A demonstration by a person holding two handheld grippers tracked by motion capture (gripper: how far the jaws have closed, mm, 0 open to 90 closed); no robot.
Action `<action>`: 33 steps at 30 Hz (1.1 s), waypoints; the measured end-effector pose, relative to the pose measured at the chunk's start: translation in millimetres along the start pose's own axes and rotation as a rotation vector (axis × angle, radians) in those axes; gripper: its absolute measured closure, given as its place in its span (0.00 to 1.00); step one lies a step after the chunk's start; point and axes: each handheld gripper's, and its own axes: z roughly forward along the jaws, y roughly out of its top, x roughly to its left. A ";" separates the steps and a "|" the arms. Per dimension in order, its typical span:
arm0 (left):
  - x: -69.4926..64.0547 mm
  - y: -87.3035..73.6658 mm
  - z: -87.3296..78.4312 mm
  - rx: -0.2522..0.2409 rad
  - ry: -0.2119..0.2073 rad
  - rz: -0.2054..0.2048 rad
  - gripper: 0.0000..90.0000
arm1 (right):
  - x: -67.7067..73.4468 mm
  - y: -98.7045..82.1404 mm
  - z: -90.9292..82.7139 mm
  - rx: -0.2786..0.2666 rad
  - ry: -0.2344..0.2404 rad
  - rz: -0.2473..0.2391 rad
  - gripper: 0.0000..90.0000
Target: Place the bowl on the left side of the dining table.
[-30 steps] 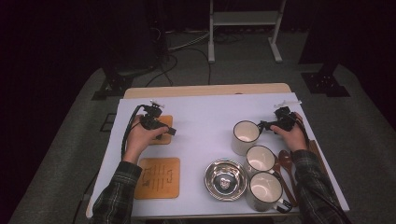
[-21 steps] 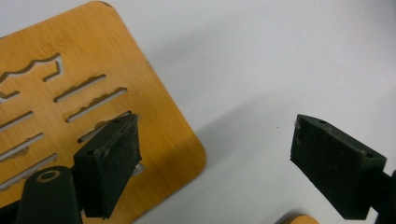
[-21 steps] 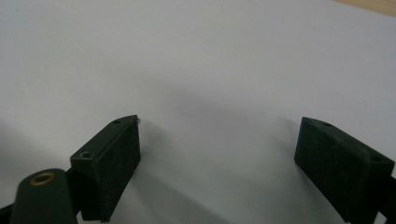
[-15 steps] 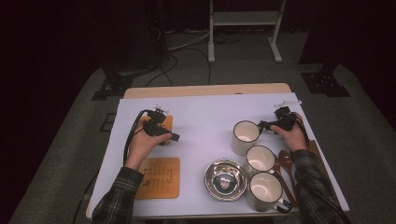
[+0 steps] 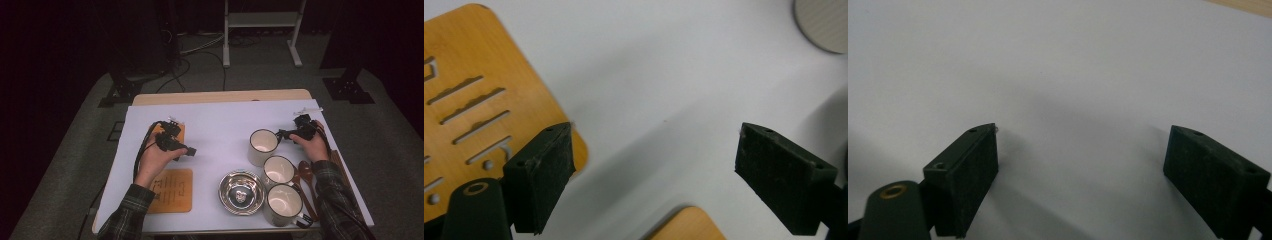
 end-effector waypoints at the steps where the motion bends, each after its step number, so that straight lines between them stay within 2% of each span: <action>1: -2.7 -0.4 -0.1 -0.003 -0.003 0.001 0.17 | 0.1 0.0 0.0 0.000 0.000 0.000 0.14; 9: -22.8 -2.4 0.1 -0.016 -0.036 0.028 0.17 | 0.1 -0.1 0.0 -0.001 0.000 -0.001 0.14; 19: -47.6 -0.7 3.0 -0.001 -0.078 0.093 0.17 | 0.2 -0.1 -0.1 -0.001 -0.001 -0.003 0.14; 33: -84.5 1.0 17.7 0.024 -0.118 0.169 0.17 | 0.2 -0.1 -0.1 -0.001 -0.001 -0.002 0.14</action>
